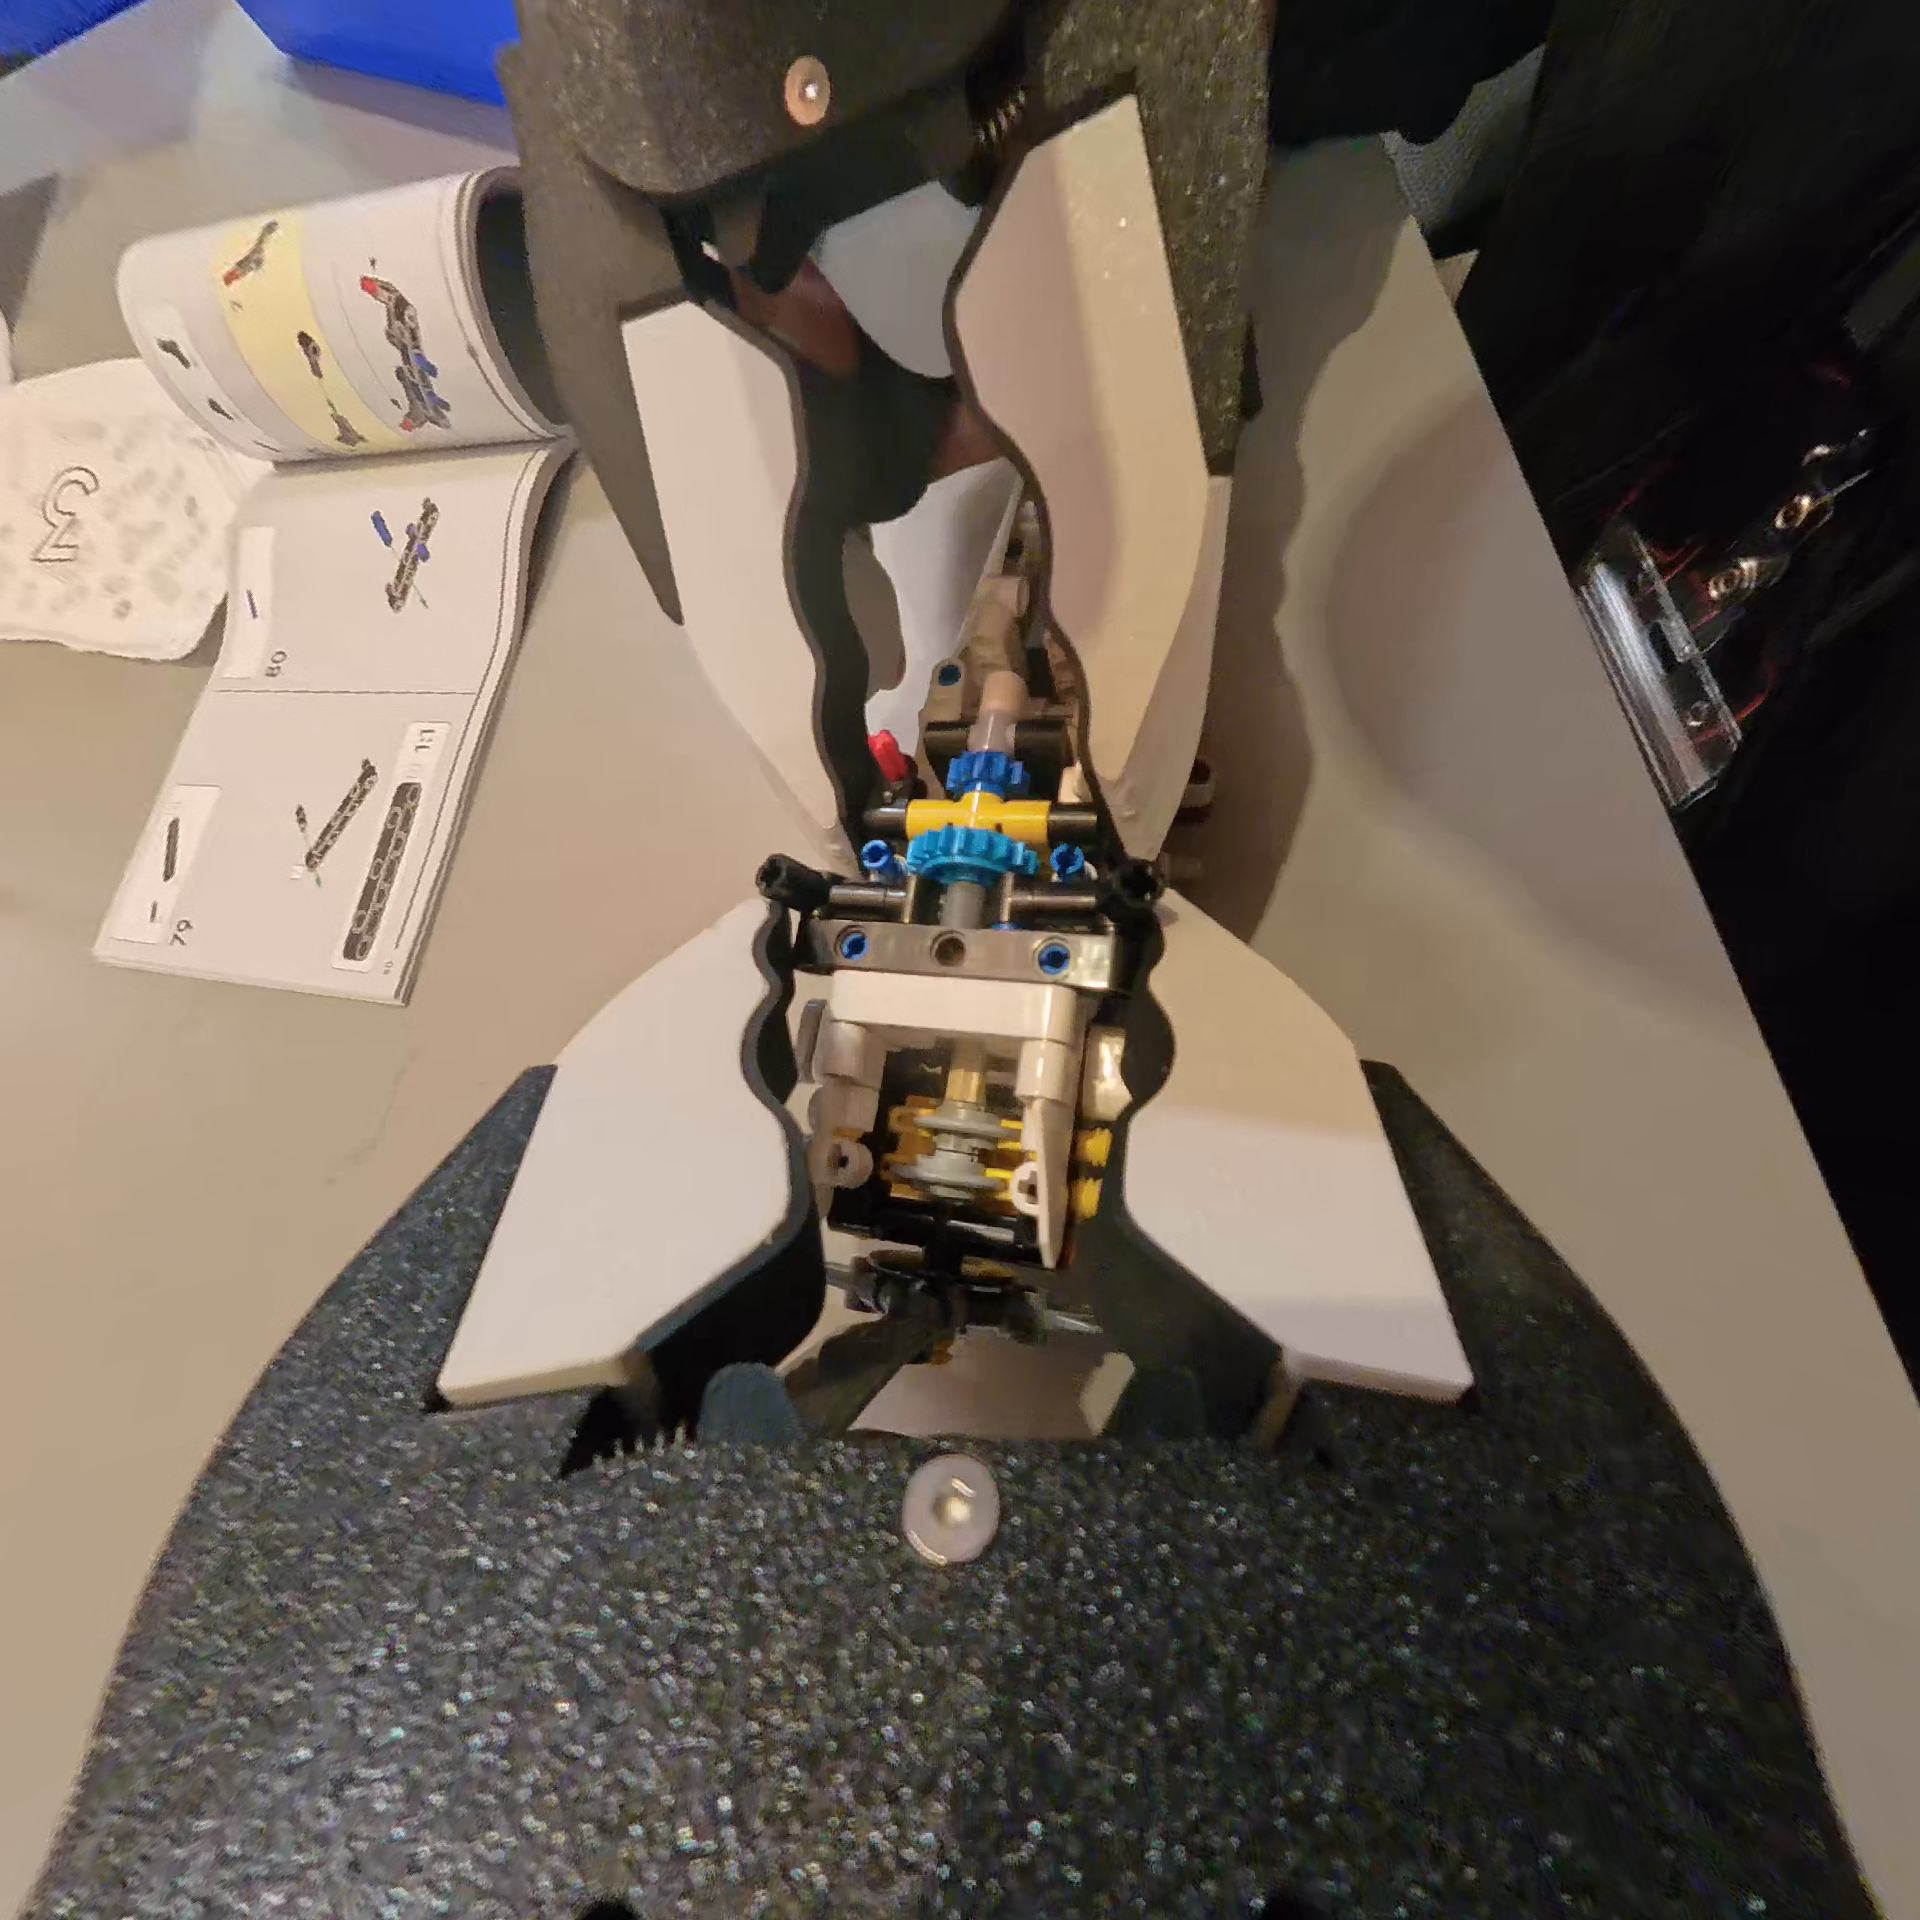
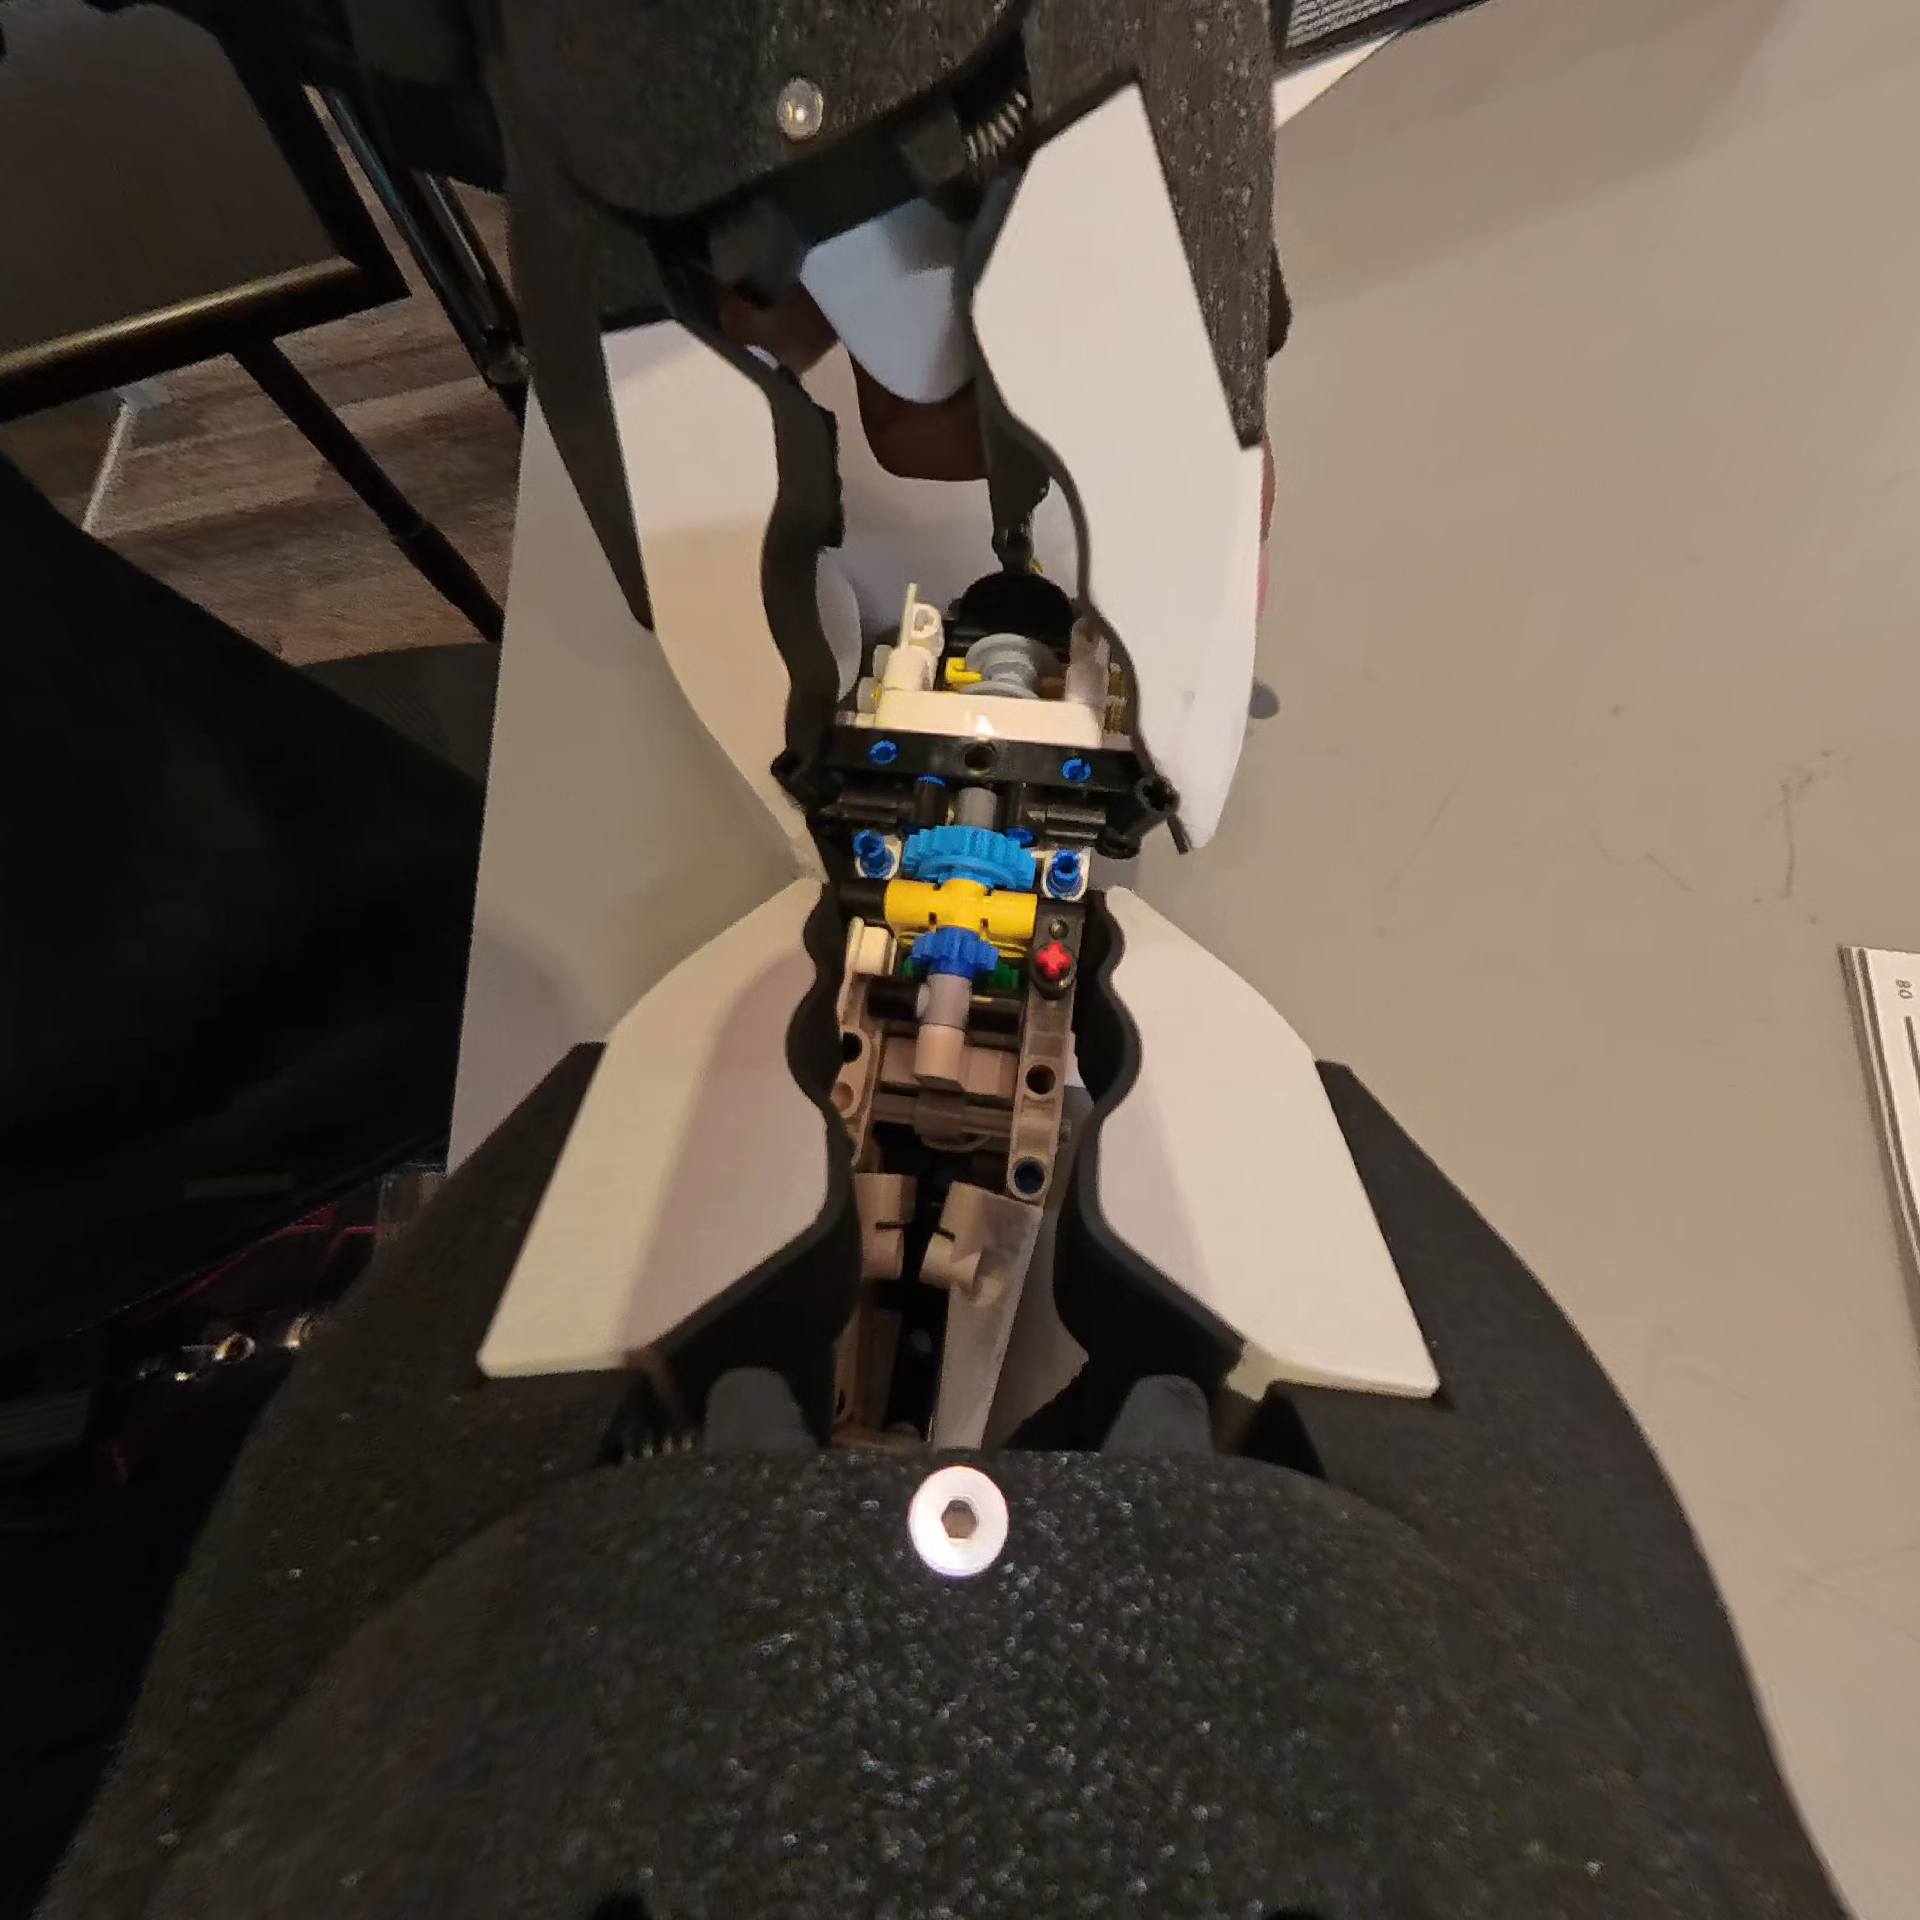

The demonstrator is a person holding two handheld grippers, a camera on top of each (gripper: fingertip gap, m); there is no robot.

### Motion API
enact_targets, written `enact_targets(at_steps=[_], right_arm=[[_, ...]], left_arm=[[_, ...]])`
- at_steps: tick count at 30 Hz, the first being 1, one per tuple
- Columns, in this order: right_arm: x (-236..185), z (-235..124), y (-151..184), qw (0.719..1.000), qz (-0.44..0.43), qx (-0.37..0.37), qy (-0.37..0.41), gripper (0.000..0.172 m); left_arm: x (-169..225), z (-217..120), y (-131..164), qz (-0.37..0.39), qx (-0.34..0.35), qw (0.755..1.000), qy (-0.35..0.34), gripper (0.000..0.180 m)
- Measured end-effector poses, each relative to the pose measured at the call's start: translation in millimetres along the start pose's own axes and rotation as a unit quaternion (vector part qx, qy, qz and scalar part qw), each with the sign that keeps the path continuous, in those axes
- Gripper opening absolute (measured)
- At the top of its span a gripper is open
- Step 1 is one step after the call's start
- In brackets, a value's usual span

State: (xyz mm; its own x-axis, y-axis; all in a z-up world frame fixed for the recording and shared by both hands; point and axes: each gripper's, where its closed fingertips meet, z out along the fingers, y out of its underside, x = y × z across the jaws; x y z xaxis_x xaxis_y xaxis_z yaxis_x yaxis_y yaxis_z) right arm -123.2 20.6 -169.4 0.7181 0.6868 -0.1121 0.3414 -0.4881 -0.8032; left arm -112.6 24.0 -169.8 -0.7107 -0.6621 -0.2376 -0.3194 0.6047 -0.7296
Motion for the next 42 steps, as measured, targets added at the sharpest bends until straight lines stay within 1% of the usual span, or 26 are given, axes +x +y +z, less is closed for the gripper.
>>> enact_targets(at_steps=[2, 3, 6, 8, 10, 11, 14, 17, 19, 20, 23, 24, 28, 31, 38, 42], right_arm=[[0, 0, 0, 1.0, 0.008, 0.0, -0.005, 0.045], [-2, 1, 2, 1.0, 0.01, -0.007, -0.008, 0.045], [-5, 4, 4, 1.0, 0.001, -0.027, -0.009, 0.044], [-6, 5, 4, 0.999, -0.006, -0.031, -0.012, 0.044], [-7, 6, 5, 0.999, -0.009, -0.034, -0.013, 0.044], [-8, 6, 5, 0.999, -0.01, -0.035, -0.015, 0.044], [-9, 6, 5, 0.999, -0.011, -0.036, -0.018, 0.045], [-9, 6, 5, 0.999, -0.01, -0.036, -0.021, 0.045], [-9, 6, 5, 0.999, -0.009, -0.036, -0.022, 0.045], [-9, 6, 5, 0.999, -0.009, -0.036, -0.023, 0.045], [-10, 7, 5, 0.999, -0.009, -0.037, -0.023, 0.045], [-10, 7, 5, 0.999, -0.009, -0.037, -0.024, 0.045], [-10, 6, 6, 0.999, -0.009, -0.037, -0.023, 0.045], [-10, 6, 6, 0.999, -0.009, -0.035, -0.023, 0.046], [-11, 4, 4, 0.999, -0.019, -0.026, -0.021, 0.045], [-6, 2, 3, 0.998, -0.046, -0.032, 0.005, 0.045]], left_arm=[[0, -1, -1, -0.007, 0.006, 1.0, 0.003, 0.062], [2, 0, 1, -0.013, 0.004, 1.0, 0.016, 0.063], [10, 0, 6, -0.022, -0.024, 0.998, 0.057, 0.064], [14, -4, 6, -0.046, -0.041, 0.993, 0.102, 0.064], [16, -5, 8, -0.053, -0.065, 0.989, 0.122, 0.065], [17, -5, 9, -0.058, -0.077, 0.987, 0.132, 0.066], [17, -3, 10, -0.066, -0.097, 0.983, 0.142, 0.077], [18, -2, 8, -0.079, -0.092, 0.981, 0.151, 0.083], [23, -3, -3, -0.094, -0.063, 0.979, 0.17, 0.087], [22, -4, -6, -0.096, -0.057, 0.979, 0.17, 0.086], [20, 2, 6, -0.068, -0.098, 0.982, 0.146, 0.084], [22, 4, 5, -0.068, -0.096, 0.982, 0.146, 0.078], [21, 5, 3, -0.053, -0.094, 0.985, 0.132, 0.075], [21, 4, 2, -0.058, -0.071, 0.987, 0.13, 0.074], [19, 2, -6, -0.104, -0.022, 0.985, 0.134, 0.071], [14, 2, -5, -0.032, -0.053, 0.994, 0.087, 0.072]])
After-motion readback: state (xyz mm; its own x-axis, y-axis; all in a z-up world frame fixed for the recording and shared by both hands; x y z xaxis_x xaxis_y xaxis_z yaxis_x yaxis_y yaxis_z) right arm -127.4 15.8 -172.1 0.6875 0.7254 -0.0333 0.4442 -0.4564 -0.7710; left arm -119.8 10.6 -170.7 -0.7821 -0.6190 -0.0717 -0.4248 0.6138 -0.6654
